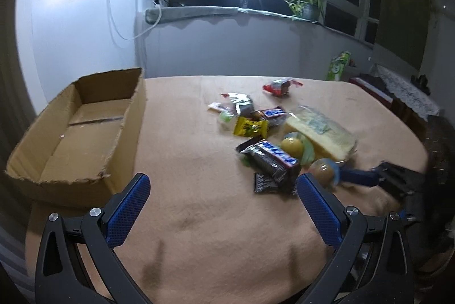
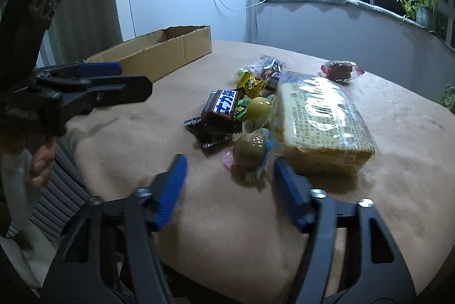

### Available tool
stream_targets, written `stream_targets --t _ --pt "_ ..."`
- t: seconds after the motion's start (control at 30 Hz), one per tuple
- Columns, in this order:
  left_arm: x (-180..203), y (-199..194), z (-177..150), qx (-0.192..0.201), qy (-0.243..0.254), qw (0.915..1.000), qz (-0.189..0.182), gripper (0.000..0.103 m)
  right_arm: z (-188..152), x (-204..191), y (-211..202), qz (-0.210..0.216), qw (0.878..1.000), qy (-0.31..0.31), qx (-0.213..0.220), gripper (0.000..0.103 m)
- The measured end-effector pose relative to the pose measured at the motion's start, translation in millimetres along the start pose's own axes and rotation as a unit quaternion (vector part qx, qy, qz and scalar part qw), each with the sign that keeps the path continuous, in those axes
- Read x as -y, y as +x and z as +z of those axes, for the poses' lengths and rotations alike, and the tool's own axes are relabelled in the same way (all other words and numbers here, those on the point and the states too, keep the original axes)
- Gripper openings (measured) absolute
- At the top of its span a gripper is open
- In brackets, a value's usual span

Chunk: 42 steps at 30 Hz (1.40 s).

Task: Organize snacks
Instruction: 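Grasp the Snickers bar with the left tool while the right tool grasps a brown round candy, then carry both snacks over the cardboard box and open both tools to drop them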

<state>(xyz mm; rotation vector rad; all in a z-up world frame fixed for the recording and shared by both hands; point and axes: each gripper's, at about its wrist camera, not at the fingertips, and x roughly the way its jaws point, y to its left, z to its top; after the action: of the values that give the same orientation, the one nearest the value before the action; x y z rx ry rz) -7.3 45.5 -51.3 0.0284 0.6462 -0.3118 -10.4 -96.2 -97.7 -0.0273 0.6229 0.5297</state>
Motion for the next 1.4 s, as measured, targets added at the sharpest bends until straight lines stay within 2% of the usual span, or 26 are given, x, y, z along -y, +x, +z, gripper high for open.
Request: stream_targets --t 0.07,0.13,0.33,0.4,0.47,0.5,0.57,0.6,0.63,0.67,0.87,1.2,1.4 --pt "6.3 6.3 3.4 -0.003 0.009 0.9999 -0.004 0.103 4.2 2.7 3.7 0.001 1.000 -0.003 -0.001 0.036" --pt "12.7 12.3 8.5 -0.001 0.015 0.9998 -0.009 0.103 7.6 12.3 8.9 -0.004 1.000 -0.002 -0.008 0.026" --pt "32.8 47.0 20.9 -0.028 0.010 0.9984 -0.047 0.101 7.3 32.4 12.9 0.021 0.999 0.032 -0.007 0.025" --pt "39.6 58.4 23.4 -0.042 0.008 0.9981 -0.045 0.091 3.4 36.2 7.4 0.022 0.999 0.042 -0.001 0.024" --pt "43.2 70.8 25.8 -0.057 0.006 0.9981 -0.025 0.074 0.4 42.1 -0.7 0.014 0.999 0.050 0.005 0.024" --pt "43.3 73.8 25.0 -0.063 0.005 0.9978 -0.020 0.070 -1.2 45.7 -5.4 0.007 0.999 0.053 0.007 0.024" --pt "44.3 84.0 23.3 -0.079 0.005 0.9968 -0.014 0.054 -6.3 55.0 -15.6 -0.002 0.998 0.063 0.012 0.024" --pt "45.3 86.4 22.3 -0.083 0.005 0.9964 -0.013 0.049 -7.9 58.9 -18.8 -0.005 0.998 0.068 0.012 0.024" --pt "45.5 86.3 21.7 -0.083 0.004 0.9964 -0.014 0.037 -10.0 62.5 -22.0 -0.008 0.997 0.073 0.013 0.024" --pt "45.4 84.4 21.3 -0.081 0.004 0.9966 -0.012 0.034 -13.4 66.8 -25.5 -0.013 0.997 0.079 0.014 0.024" --pt "35.9 75.1 13.2 -0.072 -0.015 0.9971 -0.017 0.031 -19.1 76.6 -37.9 -0.014 0.995 0.095 0.030 0.024" --pt "34.1 37.4 24.3 -0.016 -0.024 0.9995 -0.011 0.029 -4.4 70.2 -56.4 -0.019 0.994 0.088 0.064 0.024" --pt "25.8 6.9 35.3 0.021 -0.024 0.9994 -0.008 0.029 15.6 60.0 -63.5 -0.027 0.994 0.068 0.077 0.024"
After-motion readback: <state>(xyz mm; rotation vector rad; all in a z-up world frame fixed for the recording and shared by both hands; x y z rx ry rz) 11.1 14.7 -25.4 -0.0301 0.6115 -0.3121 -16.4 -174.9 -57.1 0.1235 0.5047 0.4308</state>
